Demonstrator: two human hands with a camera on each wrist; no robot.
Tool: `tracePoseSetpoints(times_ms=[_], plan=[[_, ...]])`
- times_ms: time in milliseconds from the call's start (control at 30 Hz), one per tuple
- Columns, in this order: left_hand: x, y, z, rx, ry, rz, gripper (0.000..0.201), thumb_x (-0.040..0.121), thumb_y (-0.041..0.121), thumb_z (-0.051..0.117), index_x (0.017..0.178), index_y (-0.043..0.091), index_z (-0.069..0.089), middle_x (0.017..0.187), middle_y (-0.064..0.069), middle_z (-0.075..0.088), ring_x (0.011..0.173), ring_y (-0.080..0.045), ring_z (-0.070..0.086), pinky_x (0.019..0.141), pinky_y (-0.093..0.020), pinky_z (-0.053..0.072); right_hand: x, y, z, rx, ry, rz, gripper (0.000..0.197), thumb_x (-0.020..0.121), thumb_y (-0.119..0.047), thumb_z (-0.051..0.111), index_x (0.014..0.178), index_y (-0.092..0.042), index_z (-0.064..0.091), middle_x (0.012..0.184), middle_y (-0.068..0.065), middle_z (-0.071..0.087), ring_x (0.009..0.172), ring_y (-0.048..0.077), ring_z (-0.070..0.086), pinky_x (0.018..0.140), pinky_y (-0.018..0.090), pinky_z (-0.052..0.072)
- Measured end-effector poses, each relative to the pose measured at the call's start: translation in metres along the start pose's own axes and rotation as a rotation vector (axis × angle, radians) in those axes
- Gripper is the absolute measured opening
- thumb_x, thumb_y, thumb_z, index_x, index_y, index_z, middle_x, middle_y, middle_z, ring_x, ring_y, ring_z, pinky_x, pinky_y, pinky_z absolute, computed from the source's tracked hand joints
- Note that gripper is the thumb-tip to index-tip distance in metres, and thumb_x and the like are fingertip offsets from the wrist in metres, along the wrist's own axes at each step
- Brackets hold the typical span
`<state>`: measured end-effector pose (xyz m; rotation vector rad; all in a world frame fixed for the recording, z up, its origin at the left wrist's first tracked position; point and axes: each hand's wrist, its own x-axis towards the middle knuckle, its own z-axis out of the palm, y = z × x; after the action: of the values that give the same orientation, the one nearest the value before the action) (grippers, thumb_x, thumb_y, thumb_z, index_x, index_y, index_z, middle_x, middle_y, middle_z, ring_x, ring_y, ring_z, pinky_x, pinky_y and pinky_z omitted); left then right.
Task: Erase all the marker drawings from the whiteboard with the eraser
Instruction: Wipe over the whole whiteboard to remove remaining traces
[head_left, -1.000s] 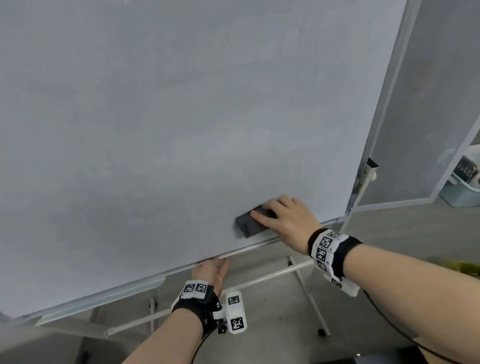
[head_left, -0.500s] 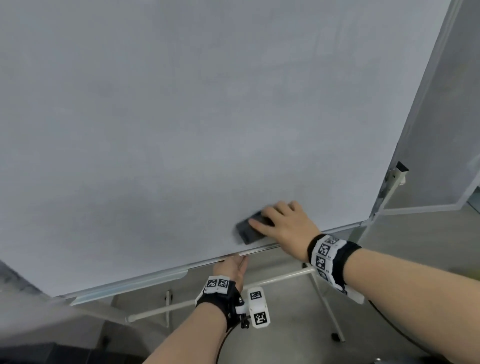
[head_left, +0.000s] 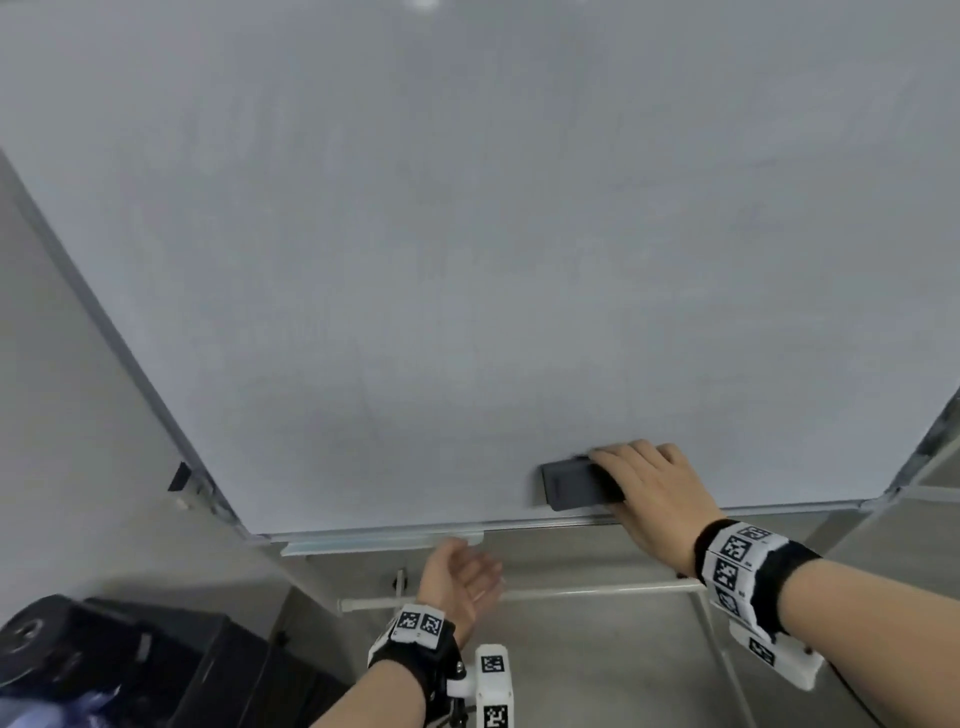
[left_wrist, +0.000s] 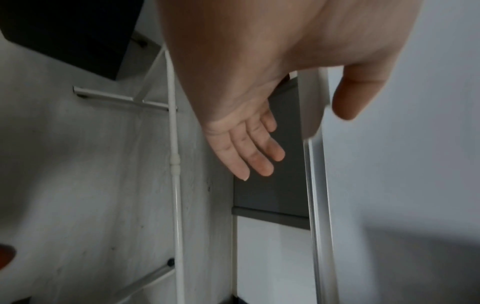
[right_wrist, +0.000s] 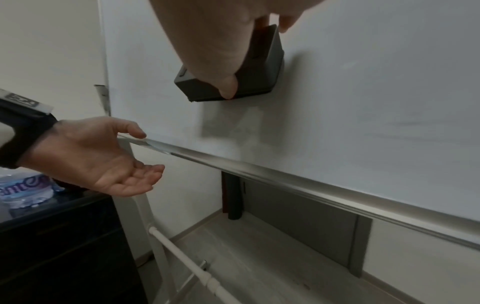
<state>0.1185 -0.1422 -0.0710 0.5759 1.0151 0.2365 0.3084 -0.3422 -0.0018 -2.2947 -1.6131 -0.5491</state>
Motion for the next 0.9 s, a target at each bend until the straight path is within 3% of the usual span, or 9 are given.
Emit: tracePoseSetpoints(times_ms=[133,300,400,533,667,900], plan=[[-0.010,0.032,-0.024,-0.014,0.079,0.064,0.027,0.090,0.032,0.057,0.095,0.006,0.052,0.083,-0.015,0.061,0.080,-0.032,0.060,0.083,-0.043,0.050,0.032,-0.045,0.007,0.068,0.010,-0.095,0.057,0.063,-0.018,0.078,0.116,-0.018,0.057,0.121,0.001,0.059,0.103,0.026,0.056,0.077,0.037,0.037],[-0.015,0.047,-0.051,0.131,0.186,0.102,0.010,0.095,0.013,0.053,0.094,0.003,0.056,0.076,-0.013,0.058,0.068,-0.028,0.056,0.067,-0.039,0.051,0.060,-0.103,0.020,0.125,-0.018,-0.115,0.049,0.072,-0.021,0.074,0.118,-0.021,0.057,0.123,0.001,0.058,0.105,0.026,0.054,0.076,0.038,0.043],[-0.014,0.049,-0.068,0.280,0.204,0.108,0.013,0.093,0.015,0.061,0.100,0.004,0.058,0.069,-0.010,0.059,0.060,-0.023,0.056,0.060,-0.032,0.051,0.070,-0.128,0.030,0.173,-0.050,-0.120,0.048,0.074,-0.021,0.072,0.120,-0.019,0.058,0.125,0.002,0.057,0.105,0.027,0.054,0.075,0.038,0.048],[-0.016,0.051,-0.083,0.395,0.193,0.101,0.032,0.087,0.029,0.071,0.103,0.004,0.060,0.070,-0.008,0.060,0.055,-0.021,0.056,0.062,-0.031,0.053,0.077,-0.153,0.045,0.227,-0.100,-0.148,0.041,0.078,-0.020,0.069,0.117,-0.016,0.060,0.126,0.003,0.058,0.106,0.028,0.052,0.073,0.040,0.053],[-0.017,0.061,-0.099,0.407,0.175,0.040,0.039,0.088,0.021,0.070,0.117,0.000,0.057,0.078,-0.010,0.061,0.058,-0.022,0.057,0.060,-0.032,0.053,0.079,-0.170,0.066,0.262,-0.141,-0.127,0.041,0.078,-0.020,0.074,0.117,-0.016,0.061,0.125,0.003,0.058,0.109,0.027,0.052,0.078,0.038,0.055],[-0.021,0.082,-0.134,0.393,0.245,0.075,0.018,0.090,0.014,0.063,0.105,0.004,0.059,0.074,-0.008,0.061,0.060,-0.021,0.059,0.058,-0.032,0.054,0.087,-0.196,0.096,0.218,-0.234,-0.090,0.038,0.074,-0.022,0.080,0.107,-0.014,0.064,0.117,0.007,0.061,0.105,0.029,0.050,0.065,0.038,0.057]])
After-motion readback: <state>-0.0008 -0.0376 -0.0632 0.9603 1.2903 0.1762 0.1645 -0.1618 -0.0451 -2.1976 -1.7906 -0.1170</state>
